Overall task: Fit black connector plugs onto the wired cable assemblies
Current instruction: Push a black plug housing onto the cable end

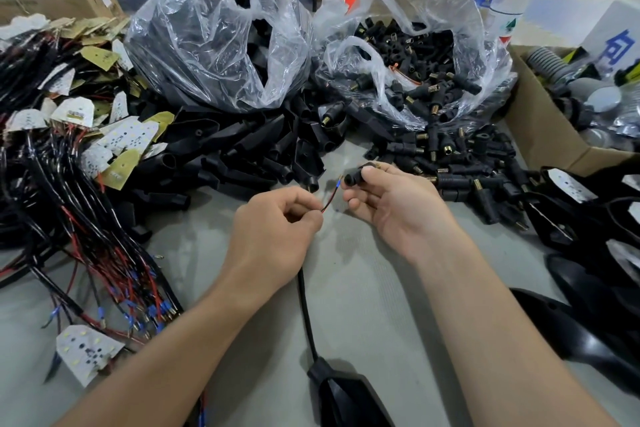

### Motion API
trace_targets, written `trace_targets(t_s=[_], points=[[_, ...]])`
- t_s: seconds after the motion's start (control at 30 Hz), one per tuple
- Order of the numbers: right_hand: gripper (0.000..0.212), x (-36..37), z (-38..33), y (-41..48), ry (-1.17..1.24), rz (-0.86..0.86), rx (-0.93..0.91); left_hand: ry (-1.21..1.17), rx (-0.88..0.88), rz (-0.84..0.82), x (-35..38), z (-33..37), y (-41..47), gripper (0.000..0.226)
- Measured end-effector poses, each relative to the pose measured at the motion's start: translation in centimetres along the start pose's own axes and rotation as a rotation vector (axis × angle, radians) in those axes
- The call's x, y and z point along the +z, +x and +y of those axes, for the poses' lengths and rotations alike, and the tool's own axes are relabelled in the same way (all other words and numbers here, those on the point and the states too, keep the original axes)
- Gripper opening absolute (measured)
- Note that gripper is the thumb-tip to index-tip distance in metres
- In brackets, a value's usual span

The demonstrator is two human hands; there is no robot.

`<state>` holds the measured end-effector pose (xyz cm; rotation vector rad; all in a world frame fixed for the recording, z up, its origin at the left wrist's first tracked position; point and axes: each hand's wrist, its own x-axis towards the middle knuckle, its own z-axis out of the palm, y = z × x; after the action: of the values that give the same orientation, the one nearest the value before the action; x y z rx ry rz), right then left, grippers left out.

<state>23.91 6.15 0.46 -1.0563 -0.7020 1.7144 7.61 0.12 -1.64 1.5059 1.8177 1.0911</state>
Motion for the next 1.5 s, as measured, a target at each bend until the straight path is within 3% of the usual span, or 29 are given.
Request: trace_targets(t_s=[0.23,0.5,0.8,1.0,1.27,1.5], points=[[0.012,0.2,0.1,0.0,0.029,-0.031,0.039,-0.025,0.008,0.061,-0.3,0.0,0.1,0.020],[0.017,0.4,0.0,-0.1,0.086,0.004,0.041,0.197,0.258,0.176,-0.6,0.7,-0.7,0.015],[0.009,0.5,-0.2,-0.2,0.132,0.011,0.045,0.257,0.163,0.186,-0.8,0.7,-0.8,0.013],[0.015,0.3,-0.1,-0.2,0.051,-0.015,0.008,0.192,0.156,0.089,-0.9,0.5,-0.5,0.016],[0.010,0.4,0.1,0.0,-0.056,-0.020,-0.069,0.203,0.177,0.103,-1.0,0.4,-0.4,0.016],[0.014,0.1,-0.3,-0.1,-0.001,-0.067,-0.062,0.151,0.163,0.143,-1.1,0.1,-0.3,0.016]])
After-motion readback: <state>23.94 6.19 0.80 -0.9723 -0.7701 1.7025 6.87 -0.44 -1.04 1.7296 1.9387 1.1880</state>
